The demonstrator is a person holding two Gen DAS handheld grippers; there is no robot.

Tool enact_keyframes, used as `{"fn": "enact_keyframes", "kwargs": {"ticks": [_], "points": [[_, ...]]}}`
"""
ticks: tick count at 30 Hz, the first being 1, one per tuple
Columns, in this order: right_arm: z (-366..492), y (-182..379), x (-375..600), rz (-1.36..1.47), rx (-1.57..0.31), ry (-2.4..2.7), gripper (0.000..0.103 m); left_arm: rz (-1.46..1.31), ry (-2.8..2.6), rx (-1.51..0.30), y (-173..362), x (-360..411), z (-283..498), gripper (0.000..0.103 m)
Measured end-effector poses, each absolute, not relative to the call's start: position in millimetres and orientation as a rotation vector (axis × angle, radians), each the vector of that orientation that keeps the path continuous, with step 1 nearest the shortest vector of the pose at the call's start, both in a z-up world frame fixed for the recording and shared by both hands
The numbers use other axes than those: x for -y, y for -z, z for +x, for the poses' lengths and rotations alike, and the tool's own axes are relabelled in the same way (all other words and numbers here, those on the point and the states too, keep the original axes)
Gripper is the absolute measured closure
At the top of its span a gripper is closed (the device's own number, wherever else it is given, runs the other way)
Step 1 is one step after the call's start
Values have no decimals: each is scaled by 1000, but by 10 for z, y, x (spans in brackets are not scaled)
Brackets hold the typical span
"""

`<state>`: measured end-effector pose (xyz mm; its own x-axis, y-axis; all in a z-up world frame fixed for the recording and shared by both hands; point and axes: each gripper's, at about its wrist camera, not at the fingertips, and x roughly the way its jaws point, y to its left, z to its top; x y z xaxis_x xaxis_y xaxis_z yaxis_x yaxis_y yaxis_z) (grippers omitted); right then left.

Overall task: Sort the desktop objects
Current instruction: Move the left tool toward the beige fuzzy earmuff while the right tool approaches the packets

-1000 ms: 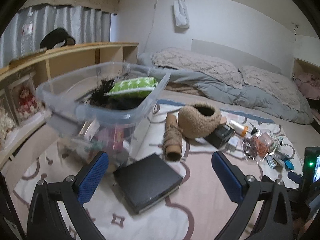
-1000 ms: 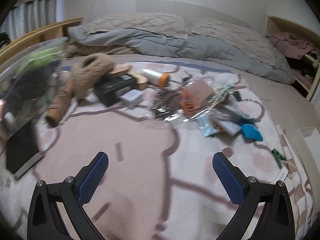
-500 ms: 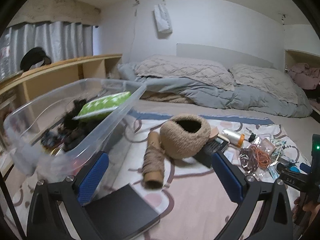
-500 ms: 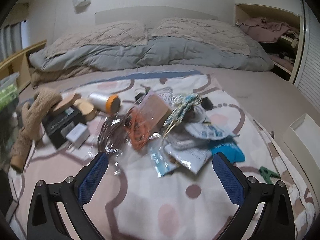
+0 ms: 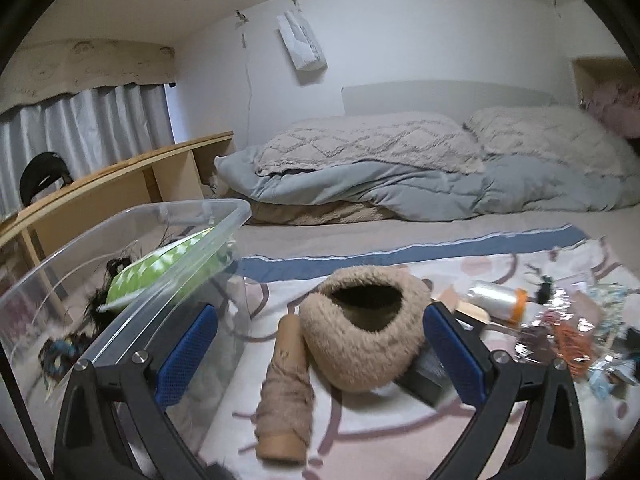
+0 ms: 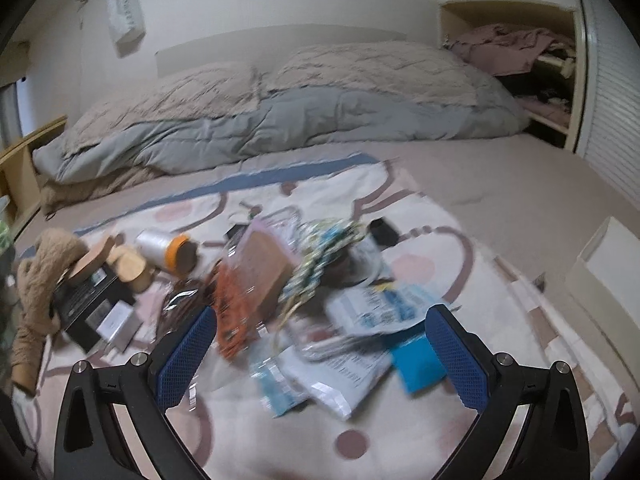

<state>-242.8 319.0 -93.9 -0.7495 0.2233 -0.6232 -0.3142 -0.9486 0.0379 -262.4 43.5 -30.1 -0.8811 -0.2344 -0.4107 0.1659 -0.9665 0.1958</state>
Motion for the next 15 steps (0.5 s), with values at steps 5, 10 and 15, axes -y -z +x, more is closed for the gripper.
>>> {"fn": "enact_keyframes", "kwargs": {"ticks": [5,10,15], "points": [[-2463,975,-3440,-904,-205,-2620,0,735,2765,266,457,-378,-3044,0],[-2412,995,-3726,-882,-393,-2549,0,803,2676,337,664,-265,-3333,0],[-2399,975,-3737,-870,-398,-2549,0,1055,2718,418,950,-284,-3475,0]]}}
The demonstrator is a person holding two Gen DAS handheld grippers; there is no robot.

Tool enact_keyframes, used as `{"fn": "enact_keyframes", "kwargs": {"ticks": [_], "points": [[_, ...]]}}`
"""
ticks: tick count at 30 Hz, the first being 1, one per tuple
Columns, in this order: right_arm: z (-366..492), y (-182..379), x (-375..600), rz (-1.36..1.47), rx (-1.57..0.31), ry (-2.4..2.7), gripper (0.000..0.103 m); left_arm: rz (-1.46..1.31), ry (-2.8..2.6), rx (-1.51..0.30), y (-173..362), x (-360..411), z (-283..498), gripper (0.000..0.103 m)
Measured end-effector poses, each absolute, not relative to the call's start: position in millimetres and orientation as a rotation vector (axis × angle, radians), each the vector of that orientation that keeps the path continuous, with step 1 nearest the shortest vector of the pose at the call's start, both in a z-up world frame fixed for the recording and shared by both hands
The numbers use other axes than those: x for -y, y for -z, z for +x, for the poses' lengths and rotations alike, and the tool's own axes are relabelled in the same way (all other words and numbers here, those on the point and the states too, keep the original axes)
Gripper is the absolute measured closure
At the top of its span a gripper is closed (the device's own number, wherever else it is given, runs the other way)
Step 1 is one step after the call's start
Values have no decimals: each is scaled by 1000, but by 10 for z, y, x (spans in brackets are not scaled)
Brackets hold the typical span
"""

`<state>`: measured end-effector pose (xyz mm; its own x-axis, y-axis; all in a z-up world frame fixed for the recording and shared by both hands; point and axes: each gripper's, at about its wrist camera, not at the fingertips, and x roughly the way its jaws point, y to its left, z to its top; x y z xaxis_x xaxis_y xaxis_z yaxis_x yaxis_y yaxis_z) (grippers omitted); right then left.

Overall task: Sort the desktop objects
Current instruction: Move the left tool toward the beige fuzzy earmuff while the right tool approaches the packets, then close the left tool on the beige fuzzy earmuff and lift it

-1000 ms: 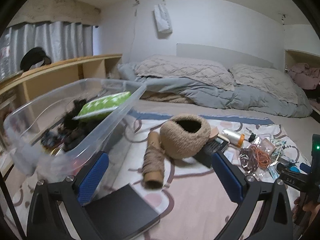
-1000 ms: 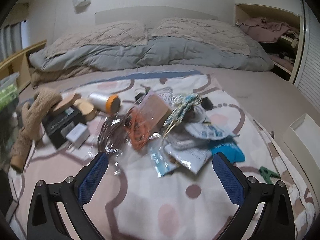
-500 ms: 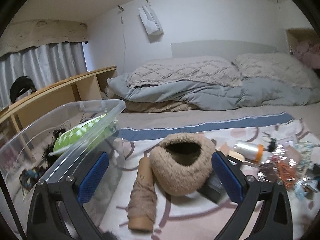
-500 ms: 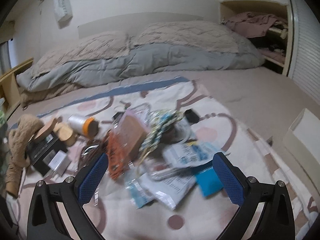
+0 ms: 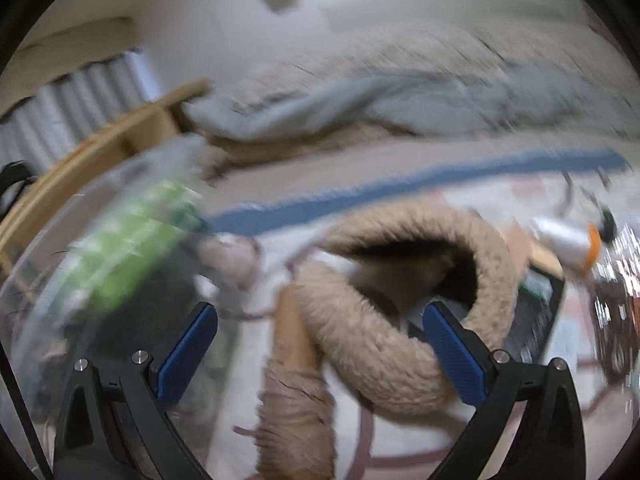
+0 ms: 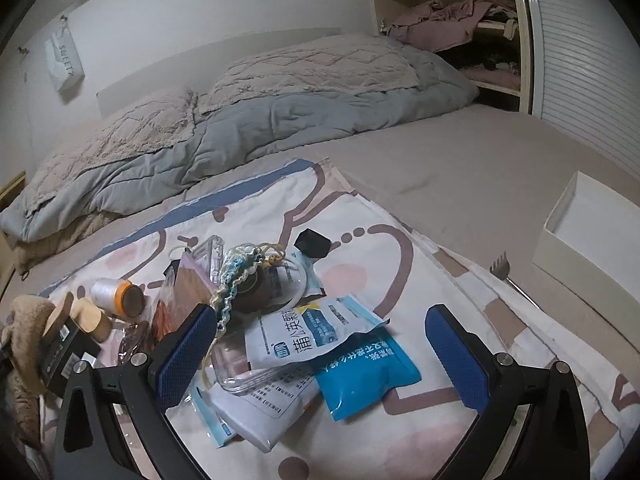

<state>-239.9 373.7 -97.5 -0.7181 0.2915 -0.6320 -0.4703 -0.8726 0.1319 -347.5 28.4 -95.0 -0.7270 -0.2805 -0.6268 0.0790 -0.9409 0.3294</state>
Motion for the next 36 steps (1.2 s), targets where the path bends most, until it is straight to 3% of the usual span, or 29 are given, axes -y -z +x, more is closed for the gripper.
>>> {"fn": "enact_keyframes", "kwargs": {"ticks": [5,17,26,31,36], "points": [[-2388,969,-3740,-873,-414,-2562,0,1067,2784,600,1060,-500,-3263,0],[-2248,1030,-4179,-821,-629,-2460,0,1301,2918,772,1319,-801,-2866,0],[-2413,1235,-4178,-883,-515,-2445,0,1278,3084,893,1305,-1063,-2420,0],[-2530,1402,-4204,-925,-518,-2425,0,1145,3168,721,1064,-961,-2301,0],[-2626,1401,-4194,-934,-515,-2422,0,1111,3152,303,849,-769,-2472,0]]}}
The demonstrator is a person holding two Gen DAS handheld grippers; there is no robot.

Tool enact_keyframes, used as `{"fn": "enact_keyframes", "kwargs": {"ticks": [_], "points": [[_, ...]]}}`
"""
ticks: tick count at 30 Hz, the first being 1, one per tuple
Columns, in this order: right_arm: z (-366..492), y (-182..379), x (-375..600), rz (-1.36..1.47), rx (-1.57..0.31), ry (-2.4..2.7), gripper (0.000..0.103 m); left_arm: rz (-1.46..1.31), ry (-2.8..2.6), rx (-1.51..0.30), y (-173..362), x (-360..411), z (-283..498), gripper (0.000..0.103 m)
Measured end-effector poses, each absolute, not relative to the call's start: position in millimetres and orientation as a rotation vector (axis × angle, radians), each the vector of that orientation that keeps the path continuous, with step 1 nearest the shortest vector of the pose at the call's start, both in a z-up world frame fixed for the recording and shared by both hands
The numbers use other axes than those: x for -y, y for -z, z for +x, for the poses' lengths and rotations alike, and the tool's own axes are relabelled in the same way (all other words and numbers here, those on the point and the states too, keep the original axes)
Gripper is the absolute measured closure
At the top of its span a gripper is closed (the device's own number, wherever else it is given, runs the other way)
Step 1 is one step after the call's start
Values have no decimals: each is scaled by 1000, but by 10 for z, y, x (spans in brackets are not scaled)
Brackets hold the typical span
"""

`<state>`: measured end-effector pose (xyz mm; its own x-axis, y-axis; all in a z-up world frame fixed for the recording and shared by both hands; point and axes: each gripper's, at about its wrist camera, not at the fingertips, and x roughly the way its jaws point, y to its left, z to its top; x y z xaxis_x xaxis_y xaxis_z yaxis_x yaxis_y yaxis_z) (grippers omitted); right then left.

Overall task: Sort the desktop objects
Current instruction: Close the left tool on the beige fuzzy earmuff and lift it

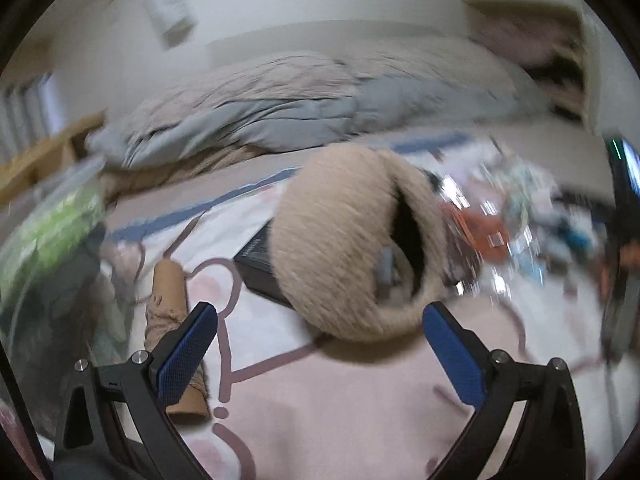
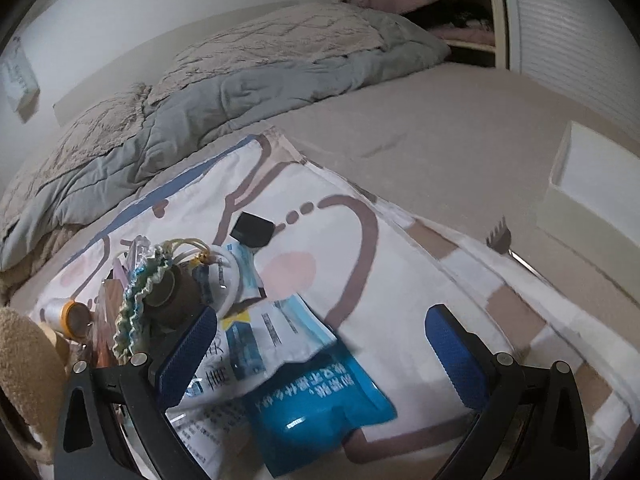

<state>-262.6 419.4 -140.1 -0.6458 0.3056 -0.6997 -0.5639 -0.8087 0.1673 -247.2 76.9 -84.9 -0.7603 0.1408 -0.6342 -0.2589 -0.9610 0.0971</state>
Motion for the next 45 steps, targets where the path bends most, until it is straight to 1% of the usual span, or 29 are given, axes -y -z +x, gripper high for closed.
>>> {"fn": "enact_keyframes", "kwargs": {"ticks": [3,7,9,12,13,14,16,17,19,20,23,27,29,33,36,40,42,45], "points": [[-2701,1392,-4131,-941,-455,-2438,0,-1073,-2752,-5,891,-683,-2656,0],[-2785,1467,-4027,-975,-370,-2456,0,-1168,-2719,194,1052,-708,-2757,2],[-2802,1498,-3983,-996,-350,-2472,0,-1204,-2702,264,1126,-739,-2767,2],[-2820,1498,-3906,-1025,-317,-2503,0,-1242,-2692,337,1218,-768,-2790,14],[-2827,1516,-3870,-1056,-307,-2516,0,-1253,-2689,351,1247,-776,-2816,16],[-2847,1548,-3825,-1099,-309,-2537,0,-1267,-2688,367,1275,-779,-2832,22],[-2856,1558,-3780,-1115,-309,-2552,0,-1300,-2675,401,1332,-764,-2863,43],[-2855,1554,-3770,-1120,-313,-2556,0,-1315,-2659,426,1358,-753,-2881,47],[-2848,1575,-3768,-1138,-348,-2557,0,-1334,-2622,473,1391,-731,-2904,61],[-2836,1588,-3785,-1143,-377,-2559,0,-1342,-2621,465,1405,-723,-2908,61],[-2797,1613,-3821,-1156,-449,-2567,0,-1365,-2631,369,1411,-756,-2895,67],[-2725,1621,-3802,-1161,-473,-2578,0,-1370,-2638,342,1349,-666,-2808,72],[-2679,1622,-3808,-1166,-500,-2583,0,-1359,-2643,310,1276,-623,-2748,73],[-2579,1618,-3792,-1183,-531,-2589,0,-1328,-2647,172,1108,-529,-2563,74],[-2499,1622,-3770,-1204,-541,-2591,0,-1358,-2620,112,1041,-448,-2432,74],[-2410,1624,-3653,-1259,-476,-2600,0,-1414,-2541,66,995,-380,-2172,74],[-2408,1692,-3530,-1321,-326,-2555,0,-1431,-2507,43,981,-358,-2013,74],[-2362,1686,-3505,-1321,-324,-2545,0,-1449,-2448,44,954,-334,-1766,74]]}}
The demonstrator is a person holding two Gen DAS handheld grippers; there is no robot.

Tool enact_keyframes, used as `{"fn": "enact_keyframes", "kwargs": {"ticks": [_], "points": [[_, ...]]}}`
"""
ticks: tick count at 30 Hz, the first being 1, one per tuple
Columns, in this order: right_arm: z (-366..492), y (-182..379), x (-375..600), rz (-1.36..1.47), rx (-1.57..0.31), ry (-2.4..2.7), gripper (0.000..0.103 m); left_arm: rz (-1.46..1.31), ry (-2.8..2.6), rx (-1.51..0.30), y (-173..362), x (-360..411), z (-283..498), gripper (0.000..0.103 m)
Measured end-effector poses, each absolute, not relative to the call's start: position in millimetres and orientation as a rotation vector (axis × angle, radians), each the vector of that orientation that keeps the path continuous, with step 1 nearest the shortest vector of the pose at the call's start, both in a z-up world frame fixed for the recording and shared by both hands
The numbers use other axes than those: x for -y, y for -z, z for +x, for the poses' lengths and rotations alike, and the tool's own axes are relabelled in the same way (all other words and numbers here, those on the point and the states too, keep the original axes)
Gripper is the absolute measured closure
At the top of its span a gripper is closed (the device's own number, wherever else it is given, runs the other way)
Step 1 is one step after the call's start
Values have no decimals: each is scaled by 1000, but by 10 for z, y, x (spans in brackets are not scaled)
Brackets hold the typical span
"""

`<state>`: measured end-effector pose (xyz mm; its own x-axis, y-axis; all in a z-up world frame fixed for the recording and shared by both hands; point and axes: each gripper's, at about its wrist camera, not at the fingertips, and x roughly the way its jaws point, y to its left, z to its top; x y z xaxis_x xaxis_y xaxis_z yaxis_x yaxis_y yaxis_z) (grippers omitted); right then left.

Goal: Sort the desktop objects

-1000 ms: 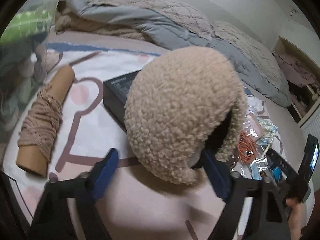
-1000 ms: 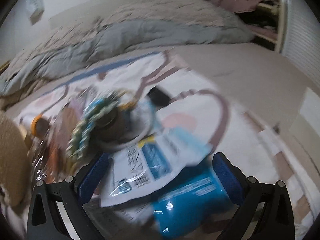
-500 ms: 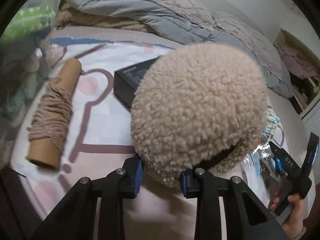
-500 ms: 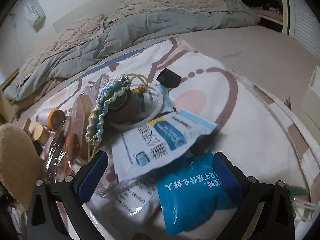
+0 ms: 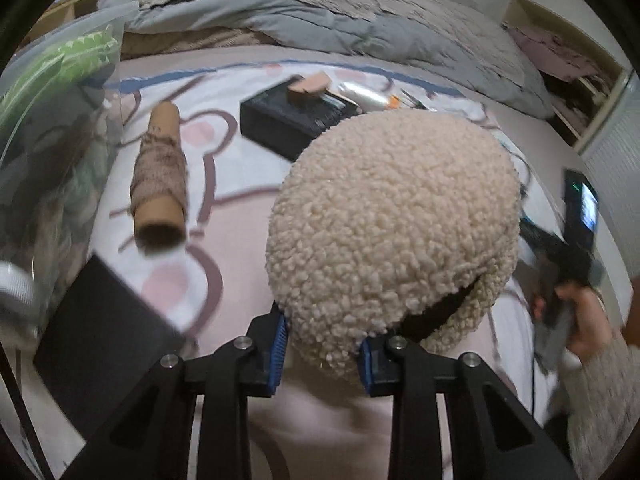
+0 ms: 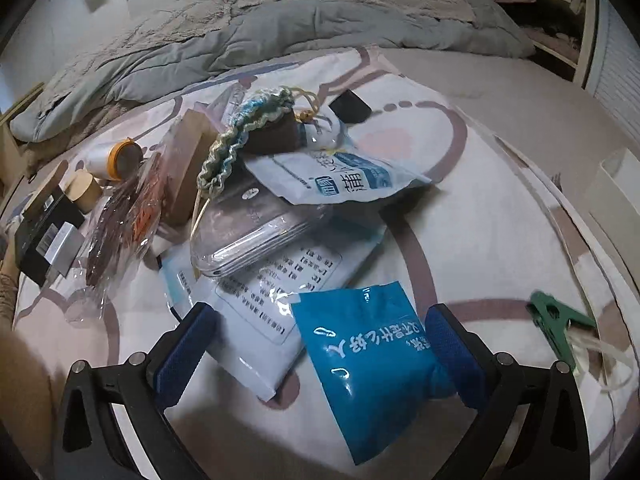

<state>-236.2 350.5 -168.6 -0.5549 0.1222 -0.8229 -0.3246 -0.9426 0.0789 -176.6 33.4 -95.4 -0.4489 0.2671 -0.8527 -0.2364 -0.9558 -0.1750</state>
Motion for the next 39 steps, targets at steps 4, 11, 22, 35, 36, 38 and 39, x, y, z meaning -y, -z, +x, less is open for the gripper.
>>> {"fn": "enact_keyframes", "kwargs": {"ticks": [4,11,22,35,36,38,39], "points": [[-2312,1744,-3415,-1388,-226,-2512,0,-1475,-2375,70,974,-311,-1503,74],[-2140,1727,-3373,-1484,-159,-2484,0,-1583,-2248,68,1196,-260,-1302,74],[-1927,1105,-3994,-1067,-542,-2555,0,-1411,-2478,-137,973,-197,-1230,30],[-2638,1353,-4425,-1038,-785,-2496,66,-1279,-2454,-45,888,-400,-1412,9],[-2702,1381,-4425,-1050,-791,-2487,66,-1269,-2453,-48,891,-434,-1435,8],[-2818,1475,-4429,-1091,-797,-2471,66,-1252,-2459,-71,918,-497,-1487,6],[-2892,1547,-4419,-1125,-790,-2458,66,-1252,-2464,-90,949,-522,-1518,6]]}}
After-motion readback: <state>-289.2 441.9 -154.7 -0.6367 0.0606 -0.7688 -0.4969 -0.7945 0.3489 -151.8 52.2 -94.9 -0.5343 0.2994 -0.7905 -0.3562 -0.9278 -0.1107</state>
